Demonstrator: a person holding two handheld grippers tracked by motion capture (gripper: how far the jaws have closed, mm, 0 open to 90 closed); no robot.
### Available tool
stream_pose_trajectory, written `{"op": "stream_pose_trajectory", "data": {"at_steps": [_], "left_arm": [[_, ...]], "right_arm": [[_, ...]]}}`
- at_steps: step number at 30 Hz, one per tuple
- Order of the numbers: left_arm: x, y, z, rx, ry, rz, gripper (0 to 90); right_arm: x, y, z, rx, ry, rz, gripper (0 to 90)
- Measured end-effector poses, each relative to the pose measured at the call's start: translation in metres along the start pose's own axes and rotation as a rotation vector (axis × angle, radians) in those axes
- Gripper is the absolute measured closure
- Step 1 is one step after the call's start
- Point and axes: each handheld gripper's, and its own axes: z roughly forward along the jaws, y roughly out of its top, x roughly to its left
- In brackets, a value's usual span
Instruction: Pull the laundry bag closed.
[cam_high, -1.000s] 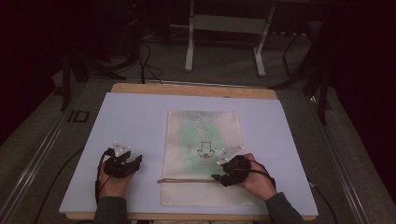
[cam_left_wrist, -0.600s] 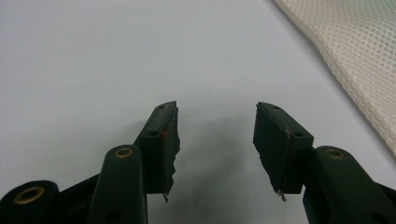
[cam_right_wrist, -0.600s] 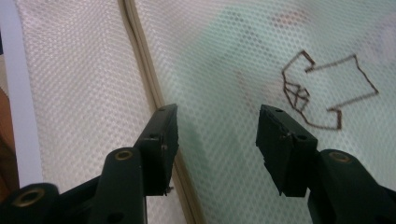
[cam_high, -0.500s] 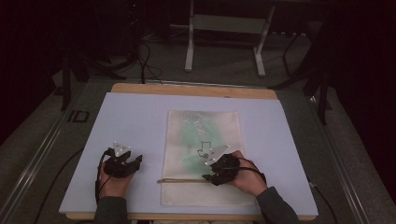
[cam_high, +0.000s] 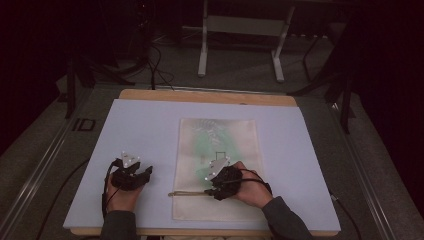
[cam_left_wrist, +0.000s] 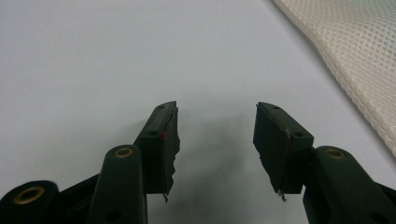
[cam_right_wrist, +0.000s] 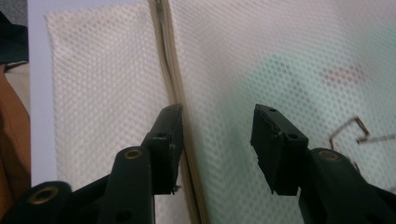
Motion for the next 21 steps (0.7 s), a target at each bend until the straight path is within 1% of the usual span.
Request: {"op": "stream_pose_trajectory", "data": {"at_steps": [5,18,21], "left_arm": [[0.000,0.000,0.000,0.001,0.000,0.000,49.4],[0.002,0.000,0.000,0.001,0.000,-0.004,49.4],[0.002,-0.001,0.000,0.001,0.002,-0.006,49.4]], "right_arm": [[0.002,0.009,0.006,-0.004,0.019,-0.018,56.0],[0.007,0.031,0.024,-0.001,0.064,-0.072,66.2],[0.009,0.034,0.027,0.001,0.071,-0.076,66.4]]}}
